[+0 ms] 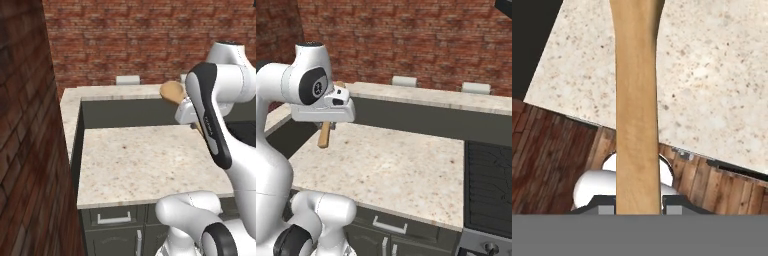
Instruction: Organize the utensils by type. Pick up the wooden spoons from the counter and place them in the open cabinet. Then pick up the metallic utensils from the counter and place them in the open drawer.
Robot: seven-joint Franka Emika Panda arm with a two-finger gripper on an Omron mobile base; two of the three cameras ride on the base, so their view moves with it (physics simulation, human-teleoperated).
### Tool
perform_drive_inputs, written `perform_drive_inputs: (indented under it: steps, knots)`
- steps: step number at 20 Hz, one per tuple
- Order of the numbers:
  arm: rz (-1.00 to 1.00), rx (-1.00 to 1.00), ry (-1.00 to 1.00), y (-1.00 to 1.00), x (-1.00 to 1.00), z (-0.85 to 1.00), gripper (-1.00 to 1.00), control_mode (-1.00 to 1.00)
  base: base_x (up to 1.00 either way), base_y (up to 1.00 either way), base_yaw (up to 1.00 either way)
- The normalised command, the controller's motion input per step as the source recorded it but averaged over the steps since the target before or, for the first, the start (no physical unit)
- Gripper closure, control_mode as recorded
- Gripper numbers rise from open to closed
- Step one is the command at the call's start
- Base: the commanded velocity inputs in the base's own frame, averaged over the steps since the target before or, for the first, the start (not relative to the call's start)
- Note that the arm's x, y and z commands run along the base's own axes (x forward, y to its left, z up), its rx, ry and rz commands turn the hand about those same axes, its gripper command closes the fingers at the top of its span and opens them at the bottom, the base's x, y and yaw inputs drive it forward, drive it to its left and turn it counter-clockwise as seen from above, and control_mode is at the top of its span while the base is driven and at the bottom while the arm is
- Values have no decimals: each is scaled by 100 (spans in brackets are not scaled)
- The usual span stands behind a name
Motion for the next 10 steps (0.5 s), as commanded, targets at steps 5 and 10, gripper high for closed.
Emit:
perform_drive_inputs:
  steps: [5, 10]
  knots:
    - [0, 0, -16, -12, -3, 3, 100, -100, 0, 0, 0]
    - [0, 0, -8, -6, -5, 10, 100, -100, 0, 0, 0]
